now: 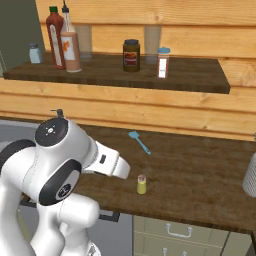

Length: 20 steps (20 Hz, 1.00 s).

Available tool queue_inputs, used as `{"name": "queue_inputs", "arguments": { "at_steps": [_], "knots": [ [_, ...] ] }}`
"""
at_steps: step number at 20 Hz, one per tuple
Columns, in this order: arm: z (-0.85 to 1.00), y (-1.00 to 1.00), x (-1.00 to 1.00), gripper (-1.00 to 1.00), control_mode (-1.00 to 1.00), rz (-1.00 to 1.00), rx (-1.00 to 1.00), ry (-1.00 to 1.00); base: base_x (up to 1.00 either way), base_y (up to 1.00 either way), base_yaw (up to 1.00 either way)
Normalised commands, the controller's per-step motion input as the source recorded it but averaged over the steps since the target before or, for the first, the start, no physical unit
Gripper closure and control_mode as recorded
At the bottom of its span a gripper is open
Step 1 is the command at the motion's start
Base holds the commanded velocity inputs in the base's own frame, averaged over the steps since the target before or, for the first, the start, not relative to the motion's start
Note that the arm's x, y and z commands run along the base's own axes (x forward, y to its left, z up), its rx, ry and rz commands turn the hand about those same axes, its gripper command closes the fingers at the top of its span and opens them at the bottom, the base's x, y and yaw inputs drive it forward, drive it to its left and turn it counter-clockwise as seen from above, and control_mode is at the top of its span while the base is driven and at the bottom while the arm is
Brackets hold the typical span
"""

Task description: Put the shaker and condiment bottle from the counter next to their counterparts in the cabinet.

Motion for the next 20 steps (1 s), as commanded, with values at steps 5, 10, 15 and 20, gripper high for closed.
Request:
{"name": "queue_inputs", "arguments": {
  "at_steps": [5, 10, 15, 20],
  "knots": [
    [-0.01, -0.04, 0.17, -1.00, -1.00, -0.10, 0.00, 0.00, 0.00, 0.00, 0.00],
    [-0.01, 0.00, 0.09, -1.00, -1.00, -0.08, 0.00, 0.00, 0.00, 0.00, 0.00],
    [-0.10, 0.00, 0.00, -1.00, -1.00, -0.05, 0.00, 0.00, 0.00, 0.00, 0.00],
    [-0.19, 0.00, 0.03, -1.00, -1.00, -0.01, 0.00, 0.00, 0.00, 0.00, 0.00]
  ]
}}
